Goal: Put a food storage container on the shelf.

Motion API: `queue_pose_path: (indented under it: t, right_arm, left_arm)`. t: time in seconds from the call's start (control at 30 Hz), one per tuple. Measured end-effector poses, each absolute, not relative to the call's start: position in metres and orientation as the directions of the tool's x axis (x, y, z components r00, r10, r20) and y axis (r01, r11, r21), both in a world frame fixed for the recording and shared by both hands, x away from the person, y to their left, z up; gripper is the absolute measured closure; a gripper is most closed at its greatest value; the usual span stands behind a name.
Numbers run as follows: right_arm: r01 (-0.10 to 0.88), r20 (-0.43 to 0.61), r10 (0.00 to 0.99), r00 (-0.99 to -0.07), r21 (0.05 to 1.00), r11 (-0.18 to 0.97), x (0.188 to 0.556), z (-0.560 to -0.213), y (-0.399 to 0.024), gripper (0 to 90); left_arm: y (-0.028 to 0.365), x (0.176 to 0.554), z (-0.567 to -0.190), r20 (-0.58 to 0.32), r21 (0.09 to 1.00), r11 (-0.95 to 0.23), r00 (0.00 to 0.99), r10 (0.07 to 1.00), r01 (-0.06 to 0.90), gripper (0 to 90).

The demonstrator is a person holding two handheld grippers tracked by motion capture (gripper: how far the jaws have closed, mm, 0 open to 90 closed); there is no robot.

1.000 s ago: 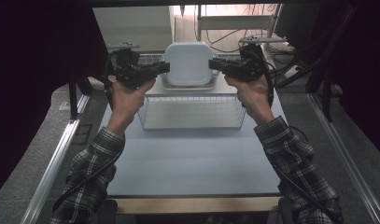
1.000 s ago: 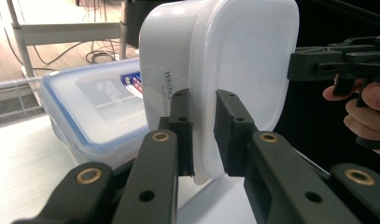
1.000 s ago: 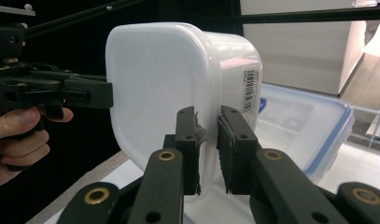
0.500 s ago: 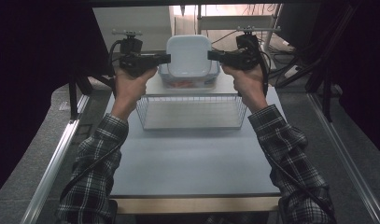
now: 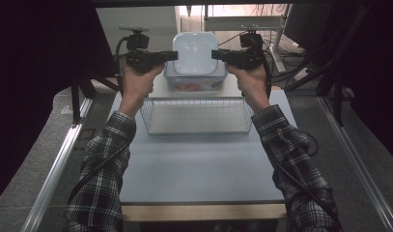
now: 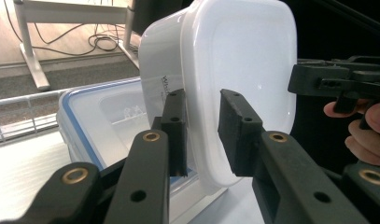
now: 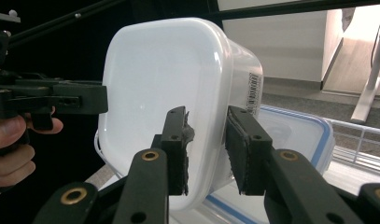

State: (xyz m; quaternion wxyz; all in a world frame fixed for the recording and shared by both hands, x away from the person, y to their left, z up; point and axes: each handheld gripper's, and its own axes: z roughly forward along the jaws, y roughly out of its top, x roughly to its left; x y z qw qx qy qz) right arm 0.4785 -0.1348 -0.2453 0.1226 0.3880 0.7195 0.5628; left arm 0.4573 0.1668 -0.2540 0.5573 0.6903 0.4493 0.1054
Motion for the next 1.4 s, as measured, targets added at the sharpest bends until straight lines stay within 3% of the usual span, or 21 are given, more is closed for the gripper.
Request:
queue_pose_path:
  t: [0.3,0.83,1.23,1.4]
  right_arm:
    - [0.447,0.278,0.708,-0.649,0.892,0.060,0.490,-0.246,-0.131,64.4]
    - [0.428,0.234,0.754,-0.614,0.901,0.068,0.506,-0.245,-0.123,59.1]
    - [0.378,0.168,0.697,-0.698,0.912,0.159,0.492,-0.251,-0.134,30.2]
    - [0.362,0.151,0.671,-0.726,0.914,0.185,0.485,-0.261,-0.140,22.5]
  left_arm:
    - [0.168,0.473,-0.253,-0.378,0.853,0.036,0.570,0.730,0.520,68.3]
    - [0.154,0.486,-0.247,-0.252,0.878,-0.034,0.520,0.816,0.478,62.4]
    - [0.156,0.465,-0.252,-0.211,0.891,-0.110,0.616,0.759,0.441,28.4]
    - [0.157,0.455,-0.263,-0.197,0.897,-0.125,0.636,0.746,0.424,18.8]
